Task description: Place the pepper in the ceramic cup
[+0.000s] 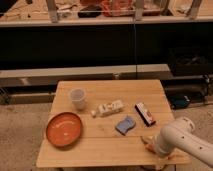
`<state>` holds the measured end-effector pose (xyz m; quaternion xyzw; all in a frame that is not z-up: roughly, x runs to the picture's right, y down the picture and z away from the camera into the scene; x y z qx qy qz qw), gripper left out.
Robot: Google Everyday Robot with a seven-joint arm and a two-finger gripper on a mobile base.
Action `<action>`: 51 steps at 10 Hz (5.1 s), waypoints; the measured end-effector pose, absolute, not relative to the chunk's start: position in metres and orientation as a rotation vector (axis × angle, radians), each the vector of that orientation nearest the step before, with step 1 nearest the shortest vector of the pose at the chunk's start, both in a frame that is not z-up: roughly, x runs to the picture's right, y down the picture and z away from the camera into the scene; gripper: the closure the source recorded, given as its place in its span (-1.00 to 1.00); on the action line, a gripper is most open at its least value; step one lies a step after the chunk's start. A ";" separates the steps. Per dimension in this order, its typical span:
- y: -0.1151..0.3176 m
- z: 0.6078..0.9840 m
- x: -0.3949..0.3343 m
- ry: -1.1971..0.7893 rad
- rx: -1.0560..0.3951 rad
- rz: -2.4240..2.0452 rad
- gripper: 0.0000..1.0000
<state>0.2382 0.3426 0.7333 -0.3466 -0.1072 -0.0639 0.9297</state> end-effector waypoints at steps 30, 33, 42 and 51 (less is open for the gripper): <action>0.266 0.702 0.214 -0.208 -0.657 -0.180 0.95; 0.244 0.697 0.206 -0.215 -0.633 -0.197 0.95; 0.193 0.683 0.156 -0.234 -0.603 -0.277 0.81; 0.153 0.676 0.086 -0.279 -0.599 -0.339 0.91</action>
